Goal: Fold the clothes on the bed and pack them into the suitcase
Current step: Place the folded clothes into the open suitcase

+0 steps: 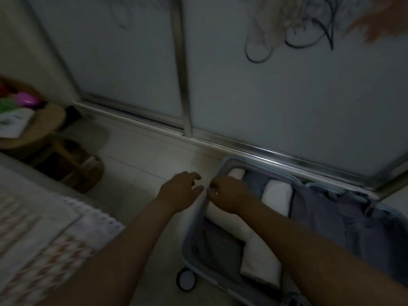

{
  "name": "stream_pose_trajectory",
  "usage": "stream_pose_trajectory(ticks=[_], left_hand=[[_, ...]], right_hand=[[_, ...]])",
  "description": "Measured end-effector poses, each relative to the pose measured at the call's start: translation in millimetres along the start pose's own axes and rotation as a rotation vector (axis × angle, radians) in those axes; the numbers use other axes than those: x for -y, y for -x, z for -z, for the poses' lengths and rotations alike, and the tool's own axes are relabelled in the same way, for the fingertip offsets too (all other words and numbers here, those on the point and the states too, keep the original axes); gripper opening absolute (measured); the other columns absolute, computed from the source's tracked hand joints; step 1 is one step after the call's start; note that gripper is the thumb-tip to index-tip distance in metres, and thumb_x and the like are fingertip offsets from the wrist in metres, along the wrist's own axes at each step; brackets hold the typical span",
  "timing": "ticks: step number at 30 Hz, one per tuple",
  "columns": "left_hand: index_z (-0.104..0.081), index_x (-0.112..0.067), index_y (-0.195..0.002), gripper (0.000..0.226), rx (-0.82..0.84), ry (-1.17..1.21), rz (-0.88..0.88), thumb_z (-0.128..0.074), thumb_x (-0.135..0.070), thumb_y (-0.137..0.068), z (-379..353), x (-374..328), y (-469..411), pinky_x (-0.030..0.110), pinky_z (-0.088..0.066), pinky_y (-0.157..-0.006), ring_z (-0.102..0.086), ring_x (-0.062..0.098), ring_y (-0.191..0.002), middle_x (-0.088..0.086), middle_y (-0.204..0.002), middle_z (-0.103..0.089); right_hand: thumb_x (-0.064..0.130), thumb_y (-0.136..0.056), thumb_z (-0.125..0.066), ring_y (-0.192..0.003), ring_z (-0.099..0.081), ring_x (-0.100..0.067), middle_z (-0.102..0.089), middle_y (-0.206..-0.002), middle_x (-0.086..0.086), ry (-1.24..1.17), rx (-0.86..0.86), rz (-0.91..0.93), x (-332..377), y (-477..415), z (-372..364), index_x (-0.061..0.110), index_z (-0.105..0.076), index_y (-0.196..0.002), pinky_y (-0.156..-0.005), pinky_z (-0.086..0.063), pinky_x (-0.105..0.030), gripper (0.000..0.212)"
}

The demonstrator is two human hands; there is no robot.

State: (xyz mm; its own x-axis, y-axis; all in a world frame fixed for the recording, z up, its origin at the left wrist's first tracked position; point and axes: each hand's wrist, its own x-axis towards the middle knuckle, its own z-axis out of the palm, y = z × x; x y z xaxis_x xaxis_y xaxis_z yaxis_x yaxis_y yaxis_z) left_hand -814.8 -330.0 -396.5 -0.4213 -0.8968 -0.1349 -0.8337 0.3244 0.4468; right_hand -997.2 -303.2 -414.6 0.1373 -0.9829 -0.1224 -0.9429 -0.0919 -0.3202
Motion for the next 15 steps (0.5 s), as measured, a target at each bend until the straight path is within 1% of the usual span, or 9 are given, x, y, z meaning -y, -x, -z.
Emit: stream_pose_trajectory(ticks=[4,8,10,12,15], left_hand=[[-0.062,-0.028,-0.105,0.022,-0.205,0.033,0.116,-0.054,-0.044,-0.092,103.0,36.3,64.3,0.032,-0.051,-0.078,-0.061,0.015,-0.089,-0.007,-0.098,-0.065],[-0.063,-0.031,-0.096,0.016,-0.374,0.014,0.284,-0.054,-0.044,-0.092,193.8,87.8,151.0,0.032,-0.052,-0.076,-0.062,0.016,-0.086,-0.008,-0.096,-0.067],[-0.062,-0.031,-0.1,0.018,-0.433,-0.008,0.379,-0.053,-0.045,-0.092,232.0,124.3,201.2,0.031,-0.05,-0.075,-0.061,0.016,-0.087,-0.007,-0.097,-0.067],[-0.062,-0.029,-0.109,0.024,-0.488,-0.048,0.481,-0.054,-0.044,-0.093,265.3,166.1,255.1,0.03,-0.048,-0.074,-0.06,0.016,-0.091,-0.007,-0.102,-0.066],[-0.061,-0.03,-0.115,0.029,-0.568,-0.079,0.623,-0.054,-0.045,-0.091,303.3,235.4,340.2,0.031,-0.049,-0.079,-0.061,0.017,-0.096,-0.007,-0.106,-0.066]], right_hand=[[0.048,-0.093,-0.047,-0.107,-0.059,-0.019,-0.062,-0.121,-0.001,-0.063,-0.028,0.185,115.6,-15.2,51.6,0.022,-0.06,-0.124,-0.089,-0.048,-0.033,0.042],[0.042,-0.092,-0.052,-0.107,-0.059,-0.018,-0.064,-0.118,0.0,-0.187,-0.038,0.374,253.3,-17.9,79.9,0.022,-0.062,-0.122,-0.09,-0.049,-0.032,0.038],[0.043,-0.092,-0.052,-0.107,-0.059,-0.018,-0.063,-0.12,0.0,-0.218,0.017,0.468,329.4,-17.8,82.9,0.023,-0.062,-0.124,-0.09,-0.049,-0.032,0.039],[0.043,-0.091,-0.053,-0.108,-0.059,-0.017,-0.062,-0.124,0.0,-0.229,0.083,0.575,408.2,-17.7,77.8,0.023,-0.059,-0.127,-0.088,-0.048,-0.03,0.041],[0.04,-0.09,-0.056,-0.11,-0.057,-0.016,-0.06,-0.126,0.001,-0.194,0.143,0.731,527.9,-14.8,53.8,0.022,-0.058,-0.128,-0.09,-0.047,-0.03,0.042]])
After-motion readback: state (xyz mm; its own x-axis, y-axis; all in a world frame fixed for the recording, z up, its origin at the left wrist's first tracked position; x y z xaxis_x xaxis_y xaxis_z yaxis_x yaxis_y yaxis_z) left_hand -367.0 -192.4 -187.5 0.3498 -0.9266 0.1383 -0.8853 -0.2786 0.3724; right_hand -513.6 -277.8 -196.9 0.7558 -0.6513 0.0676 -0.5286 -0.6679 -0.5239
